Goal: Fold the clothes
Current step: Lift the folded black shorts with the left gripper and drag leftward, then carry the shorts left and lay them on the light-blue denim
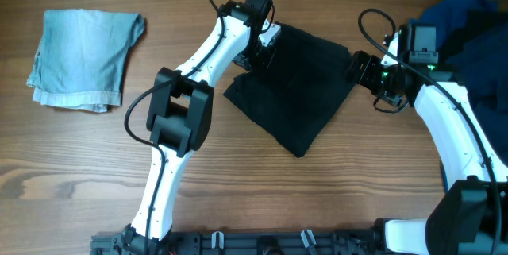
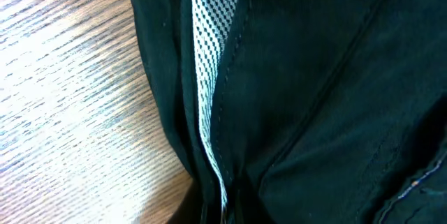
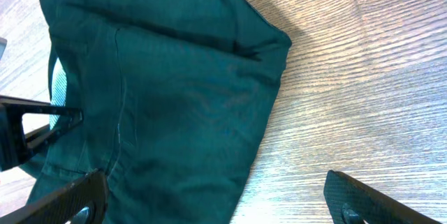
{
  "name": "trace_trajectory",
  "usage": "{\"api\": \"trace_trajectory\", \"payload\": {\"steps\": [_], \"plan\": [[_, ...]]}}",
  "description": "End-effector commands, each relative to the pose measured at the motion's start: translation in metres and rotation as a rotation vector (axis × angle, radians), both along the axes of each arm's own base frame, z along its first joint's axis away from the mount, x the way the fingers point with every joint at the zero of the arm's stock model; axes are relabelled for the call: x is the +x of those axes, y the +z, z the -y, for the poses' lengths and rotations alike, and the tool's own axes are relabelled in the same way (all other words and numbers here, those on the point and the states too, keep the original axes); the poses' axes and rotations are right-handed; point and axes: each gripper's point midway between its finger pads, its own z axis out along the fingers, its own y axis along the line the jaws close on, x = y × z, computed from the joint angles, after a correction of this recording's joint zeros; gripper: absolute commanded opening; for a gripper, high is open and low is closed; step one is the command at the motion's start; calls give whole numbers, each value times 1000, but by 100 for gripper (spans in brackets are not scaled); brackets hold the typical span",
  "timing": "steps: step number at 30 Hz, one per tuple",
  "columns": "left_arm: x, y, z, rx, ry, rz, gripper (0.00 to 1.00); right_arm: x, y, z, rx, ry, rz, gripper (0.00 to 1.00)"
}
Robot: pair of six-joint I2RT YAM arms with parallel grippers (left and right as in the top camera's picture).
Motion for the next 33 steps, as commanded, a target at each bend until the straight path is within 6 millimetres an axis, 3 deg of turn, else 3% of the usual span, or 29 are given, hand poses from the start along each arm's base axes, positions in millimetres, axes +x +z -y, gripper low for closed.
{"api": "trace_trajectory", "payload": {"steps": [1, 4, 5, 10, 18, 24, 28, 33], "plan": [[9, 43, -10, 32, 15, 110, 4, 0, -2, -1, 17, -9, -10, 100], [24, 87, -27, 87, 72, 242, 4, 0, -2, -1, 17, -9, -10, 100], [29, 113, -37, 120, 94, 317, 4, 0, -2, -1, 17, -9, -10, 100], [27, 147, -55, 181, 68, 395, 4, 0, -2, -1, 17, -9, -10, 100], [35, 173, -114, 288, 178, 439, 4, 0, -2, -1, 17, -9, -10, 100], [46, 203, -188, 297, 314, 476, 4, 0, -2, -1, 17, -9, -10, 100], [51, 206, -244, 327, 399, 469, 4, 0, -2, -1, 17, -9, -10, 100], [62, 210, -297, 277, 510, 493, 4, 0, -2, -1, 17, -9, -10, 100]]}}
